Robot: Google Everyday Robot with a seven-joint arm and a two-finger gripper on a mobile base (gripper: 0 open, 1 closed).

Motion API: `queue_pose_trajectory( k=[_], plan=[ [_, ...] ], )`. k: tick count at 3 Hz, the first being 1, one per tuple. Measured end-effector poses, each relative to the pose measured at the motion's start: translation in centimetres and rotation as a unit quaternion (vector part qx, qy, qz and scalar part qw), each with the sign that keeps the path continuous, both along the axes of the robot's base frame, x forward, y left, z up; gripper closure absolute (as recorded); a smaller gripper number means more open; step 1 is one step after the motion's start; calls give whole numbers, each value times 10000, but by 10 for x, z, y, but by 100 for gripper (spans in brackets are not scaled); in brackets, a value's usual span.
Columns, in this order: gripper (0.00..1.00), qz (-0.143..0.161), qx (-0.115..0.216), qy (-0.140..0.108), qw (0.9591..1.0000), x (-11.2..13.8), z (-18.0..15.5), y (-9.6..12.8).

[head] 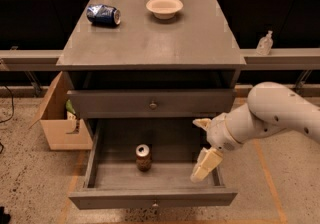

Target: Pick orange can from middle drawer and place on counter

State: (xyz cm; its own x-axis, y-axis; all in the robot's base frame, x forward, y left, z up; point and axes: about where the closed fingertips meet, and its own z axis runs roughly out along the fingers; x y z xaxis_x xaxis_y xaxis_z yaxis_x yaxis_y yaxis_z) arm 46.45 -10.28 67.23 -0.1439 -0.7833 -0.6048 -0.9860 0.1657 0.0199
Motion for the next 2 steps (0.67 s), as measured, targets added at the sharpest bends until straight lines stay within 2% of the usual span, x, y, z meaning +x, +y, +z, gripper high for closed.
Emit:
queue_pose_trajectory(
  k=[1,2],
  plan=[
    [0,-392,514,-303,9974,20,-36,8],
    [0,-645,738,-484,9940,36,-57,9]
  ],
)
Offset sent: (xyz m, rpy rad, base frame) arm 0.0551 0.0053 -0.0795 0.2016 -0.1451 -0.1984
